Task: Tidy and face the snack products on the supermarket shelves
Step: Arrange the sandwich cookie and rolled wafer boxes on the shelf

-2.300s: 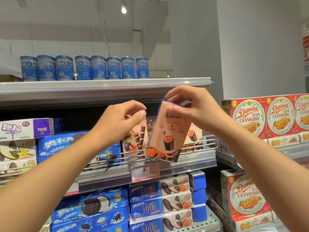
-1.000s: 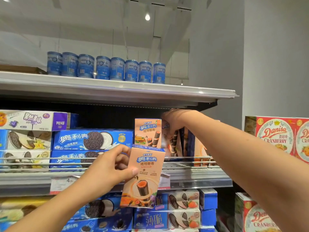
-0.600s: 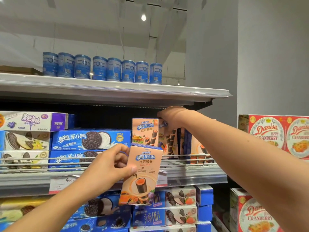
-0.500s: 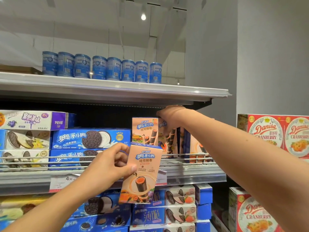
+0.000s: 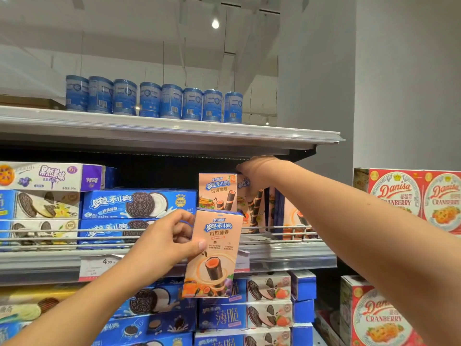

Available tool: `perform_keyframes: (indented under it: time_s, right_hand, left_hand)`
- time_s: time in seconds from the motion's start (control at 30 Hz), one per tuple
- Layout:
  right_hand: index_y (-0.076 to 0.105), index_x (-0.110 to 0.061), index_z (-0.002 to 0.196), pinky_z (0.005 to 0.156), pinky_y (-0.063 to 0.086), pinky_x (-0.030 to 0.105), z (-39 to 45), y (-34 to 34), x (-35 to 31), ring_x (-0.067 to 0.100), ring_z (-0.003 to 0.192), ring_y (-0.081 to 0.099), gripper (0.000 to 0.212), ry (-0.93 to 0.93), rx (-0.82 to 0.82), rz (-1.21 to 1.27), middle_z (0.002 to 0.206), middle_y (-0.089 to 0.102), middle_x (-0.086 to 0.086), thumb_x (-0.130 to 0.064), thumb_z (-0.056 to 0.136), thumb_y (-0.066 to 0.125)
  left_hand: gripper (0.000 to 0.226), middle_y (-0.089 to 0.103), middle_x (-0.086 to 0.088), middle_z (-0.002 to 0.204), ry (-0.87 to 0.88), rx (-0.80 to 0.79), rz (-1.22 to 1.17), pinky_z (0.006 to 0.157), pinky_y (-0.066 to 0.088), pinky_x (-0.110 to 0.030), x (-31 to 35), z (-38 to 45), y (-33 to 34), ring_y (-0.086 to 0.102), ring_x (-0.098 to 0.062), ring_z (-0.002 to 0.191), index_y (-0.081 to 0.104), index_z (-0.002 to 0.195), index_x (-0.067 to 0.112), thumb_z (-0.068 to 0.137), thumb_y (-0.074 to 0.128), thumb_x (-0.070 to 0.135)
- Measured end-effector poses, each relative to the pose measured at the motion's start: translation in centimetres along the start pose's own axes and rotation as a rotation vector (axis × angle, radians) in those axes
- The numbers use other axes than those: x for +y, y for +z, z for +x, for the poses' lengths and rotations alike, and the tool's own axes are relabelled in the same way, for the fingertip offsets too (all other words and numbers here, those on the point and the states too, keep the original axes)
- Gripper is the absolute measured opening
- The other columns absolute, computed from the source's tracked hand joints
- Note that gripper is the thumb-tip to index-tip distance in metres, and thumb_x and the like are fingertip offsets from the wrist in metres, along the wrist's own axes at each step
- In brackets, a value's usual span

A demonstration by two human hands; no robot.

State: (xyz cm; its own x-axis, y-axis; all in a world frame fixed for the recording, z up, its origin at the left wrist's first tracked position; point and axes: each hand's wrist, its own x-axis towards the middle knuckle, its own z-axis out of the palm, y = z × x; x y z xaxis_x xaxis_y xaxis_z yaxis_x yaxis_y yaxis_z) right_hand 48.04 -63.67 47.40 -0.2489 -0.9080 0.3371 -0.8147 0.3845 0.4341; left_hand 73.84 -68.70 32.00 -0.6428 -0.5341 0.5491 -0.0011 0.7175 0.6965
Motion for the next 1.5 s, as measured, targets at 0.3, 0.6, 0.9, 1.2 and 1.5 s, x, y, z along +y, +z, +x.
perform_keyframes:
  time_s: [0.3, 0.6, 0.9, 1.2, 1.5]
  right_hand:
    - [0.043, -0.022, 0.15, 0.095, 0.049, 0.037, -3.2, -2.2, 0.6, 0.027, 0.124, 0.055, 0.075, -0.052, 0.123, -0.039, 0.137, 0.061, 0.003, -0.039, 0.085, 0.078]
    - [0.073, -0.029, 0.106, 0.076, 0.057, 0.026, -13.9, -5.5, 0.4, 0.0, 0.086, 0.068, 0.027, -0.248, 0.307, 0.435, 0.093, 0.073, -0.017, -0.051, 0.092, 0.065]
    - [0.069, -0.034, 0.112, 0.07, 0.053, 0.022, -15.0, -5.7, 0.4, -0.001, 0.083, 0.065, 0.033, -0.291, 0.305, 0.308, 0.096, 0.071, -0.019, -0.044, 0.083, 0.079]
    - [0.069, -0.031, 0.111, 0.068, 0.05, 0.021, -13.6, -5.9, 4.1, 0.008, 0.086, 0.067, 0.029, -0.155, 0.394, 0.34, 0.099, 0.074, -0.014, -0.033, 0.084, 0.079]
    - [0.067, -0.029, 0.117, 0.069, 0.05, 0.028, -12.2, -5.0, 4.2, 0.015, 0.086, 0.063, 0.035, -0.167, 0.467, 0.227, 0.106, 0.074, -0.008, -0.037, 0.085, 0.079]
  left_hand:
    - [0.03, 0.077, -0.002, 0.092, 0.056, 0.004, -0.04, 0.076, 0.058, -0.044, 0.7, 0.1, 0.3, 0.069, -0.032, 0.079, 0.061, 0.105, 0.021, 0.083, 0.082, 0.017]
    - [0.035, 0.076, -0.001, 0.088, 0.152, 0.048, -0.086, 0.067, 0.051, -0.022, 2.0, 1.1, 2.7, 0.062, -0.007, 0.067, 0.062, 0.104, 0.025, 0.079, 0.085, 0.022]
    - [0.034, 0.076, 0.007, 0.096, 0.282, -0.001, -0.051, 0.08, 0.056, -0.035, 5.3, 3.4, 2.9, 0.072, -0.011, 0.088, 0.063, 0.111, 0.034, 0.081, 0.076, 0.042]
    - [0.027, 0.07, 0.005, 0.119, 0.44, 0.332, 0.709, 0.093, 0.048, -0.043, 7.7, 8.5, -1.6, 0.059, -0.02, 0.113, 0.068, 0.122, 0.028, 0.099, 0.056, 0.036]
    - [0.061, 0.062, 0.002, 0.137, 0.276, 0.097, 1.083, 0.095, 0.051, -0.046, 6.3, 11.5, -0.2, 0.056, -0.023, 0.123, 0.048, 0.146, 0.028, 0.093, 0.058, 0.056]
